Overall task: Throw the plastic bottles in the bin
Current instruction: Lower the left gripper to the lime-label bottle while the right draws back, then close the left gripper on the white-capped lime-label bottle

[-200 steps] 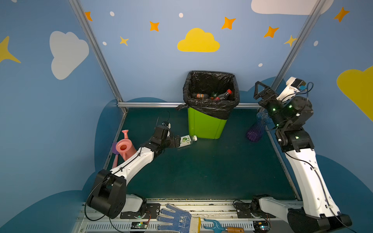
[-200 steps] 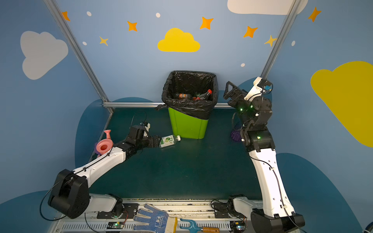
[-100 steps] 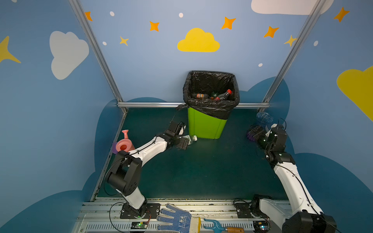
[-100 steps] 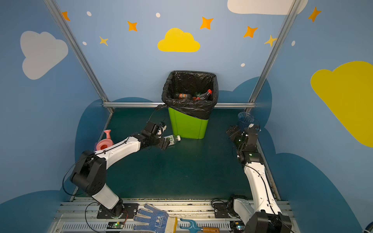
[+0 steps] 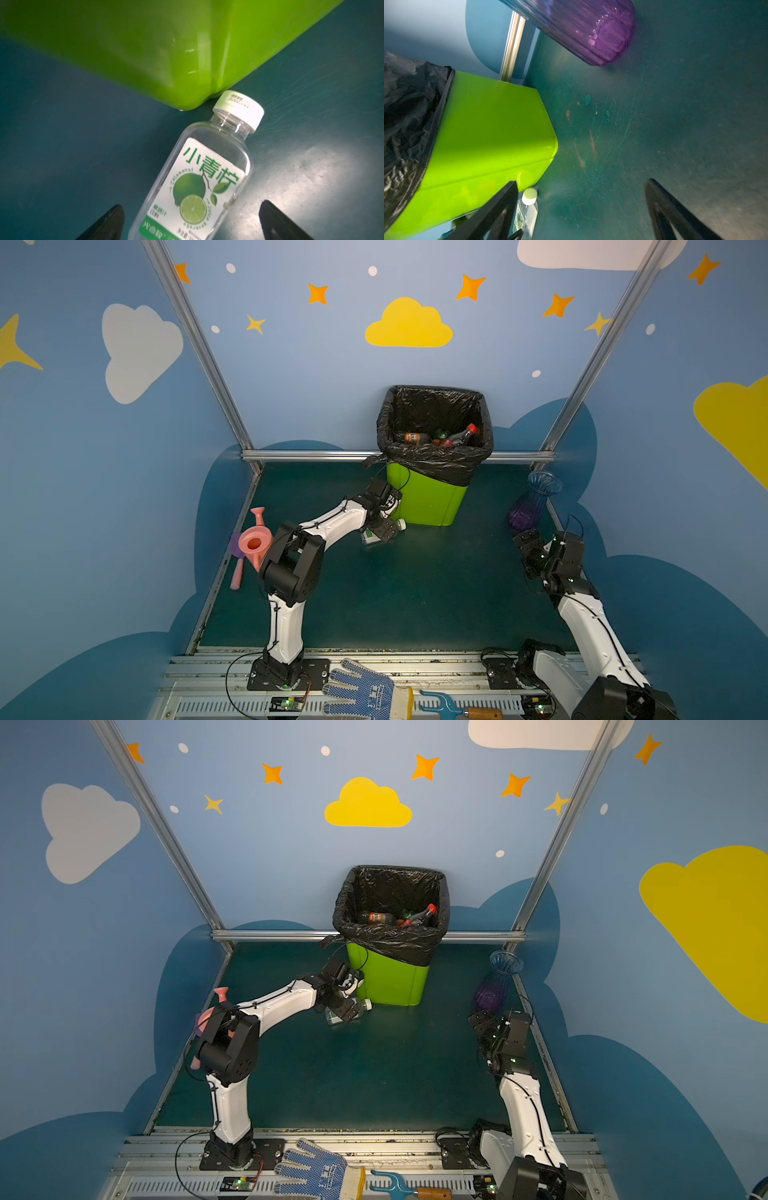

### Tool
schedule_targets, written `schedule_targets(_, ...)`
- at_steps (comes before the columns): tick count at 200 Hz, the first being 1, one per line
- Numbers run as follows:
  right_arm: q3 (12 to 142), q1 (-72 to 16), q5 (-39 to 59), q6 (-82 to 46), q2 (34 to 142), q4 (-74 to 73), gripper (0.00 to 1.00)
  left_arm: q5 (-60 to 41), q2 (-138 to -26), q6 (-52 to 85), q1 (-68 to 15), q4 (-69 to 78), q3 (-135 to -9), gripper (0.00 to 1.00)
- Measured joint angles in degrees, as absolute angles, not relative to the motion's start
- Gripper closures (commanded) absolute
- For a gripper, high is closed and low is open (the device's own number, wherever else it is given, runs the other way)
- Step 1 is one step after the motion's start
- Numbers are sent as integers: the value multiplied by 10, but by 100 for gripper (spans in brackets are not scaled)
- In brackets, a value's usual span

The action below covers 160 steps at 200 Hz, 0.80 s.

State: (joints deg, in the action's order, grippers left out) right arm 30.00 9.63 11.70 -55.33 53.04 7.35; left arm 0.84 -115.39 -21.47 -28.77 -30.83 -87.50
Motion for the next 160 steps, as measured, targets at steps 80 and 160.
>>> schedule_targets(80, 298, 110, 134, -562, 529, 69, 6, 17, -1200, -240, -289, -370, -902, 42)
schedule_targets(160, 298, 112, 158, -580, 561, 50, 6, 6, -1148, -136, -291, -441, -848, 38)
